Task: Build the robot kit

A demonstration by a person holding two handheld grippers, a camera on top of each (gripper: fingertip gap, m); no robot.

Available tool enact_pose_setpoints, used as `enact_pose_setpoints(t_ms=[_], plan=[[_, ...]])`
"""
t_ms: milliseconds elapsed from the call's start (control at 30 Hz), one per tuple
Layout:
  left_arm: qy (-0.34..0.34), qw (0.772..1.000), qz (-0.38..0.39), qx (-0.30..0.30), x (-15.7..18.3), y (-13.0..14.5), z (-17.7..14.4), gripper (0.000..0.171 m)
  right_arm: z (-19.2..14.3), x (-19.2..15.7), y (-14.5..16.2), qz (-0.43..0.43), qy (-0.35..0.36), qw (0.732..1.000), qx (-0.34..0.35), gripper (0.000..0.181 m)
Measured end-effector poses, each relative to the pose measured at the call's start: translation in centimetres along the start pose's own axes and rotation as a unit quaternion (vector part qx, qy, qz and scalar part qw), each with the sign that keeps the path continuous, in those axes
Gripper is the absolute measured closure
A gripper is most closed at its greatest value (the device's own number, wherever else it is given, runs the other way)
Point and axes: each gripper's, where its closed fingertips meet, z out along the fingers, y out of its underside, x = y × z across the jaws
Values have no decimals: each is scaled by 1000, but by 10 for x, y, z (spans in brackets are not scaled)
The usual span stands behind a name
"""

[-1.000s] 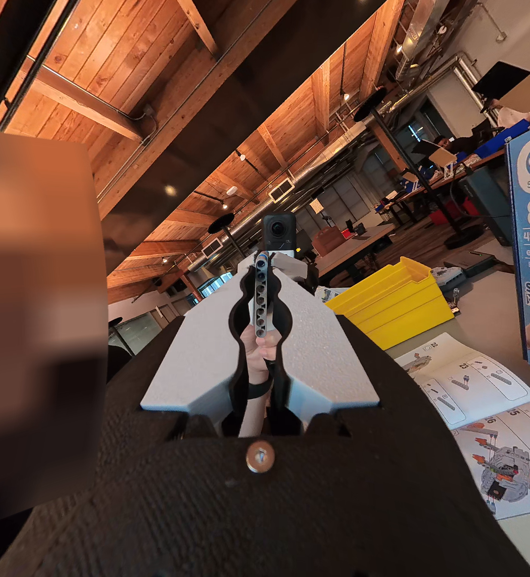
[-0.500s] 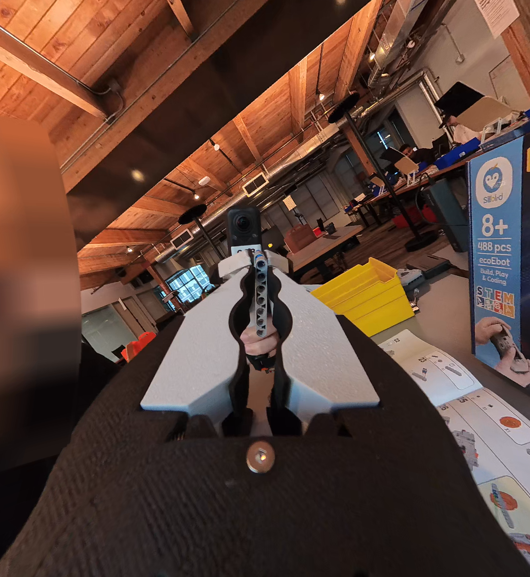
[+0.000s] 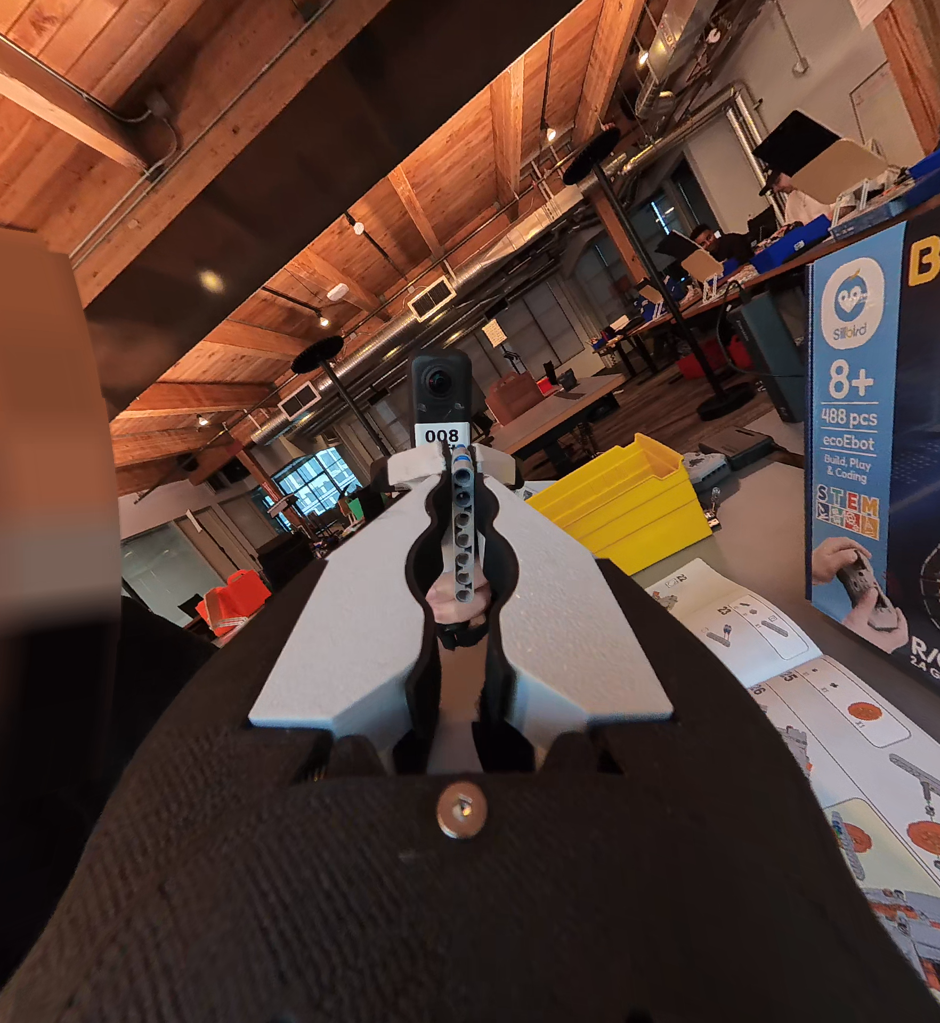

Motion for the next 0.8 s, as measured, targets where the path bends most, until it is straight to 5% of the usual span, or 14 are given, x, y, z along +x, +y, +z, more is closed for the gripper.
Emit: enact_pose_setpoints(t_ms=[233, 333, 500, 667, 800], plan=[[-17, 1000, -1, 14, -7, -8, -10, 167, -7, 12, -4, -11, 39, 999, -3, 176], [-56, 998, 1, 6, -20, -9, -19, 166, -19, 37, 12, -57, 125, 986, -93, 176], [-122, 992, -27, -17, -52, -1, -31, 166, -62, 91, 33, -202, 314, 888, -269, 176], [-170, 984, -17, -42, -68, 9, -32, 166, -68, 104, 66, -214, 330, 843, -368, 176], [-251, 965, 36, -66, -85, 11, -42, 166, -79, 112, 73, -275, 364, 778, -431, 176]])
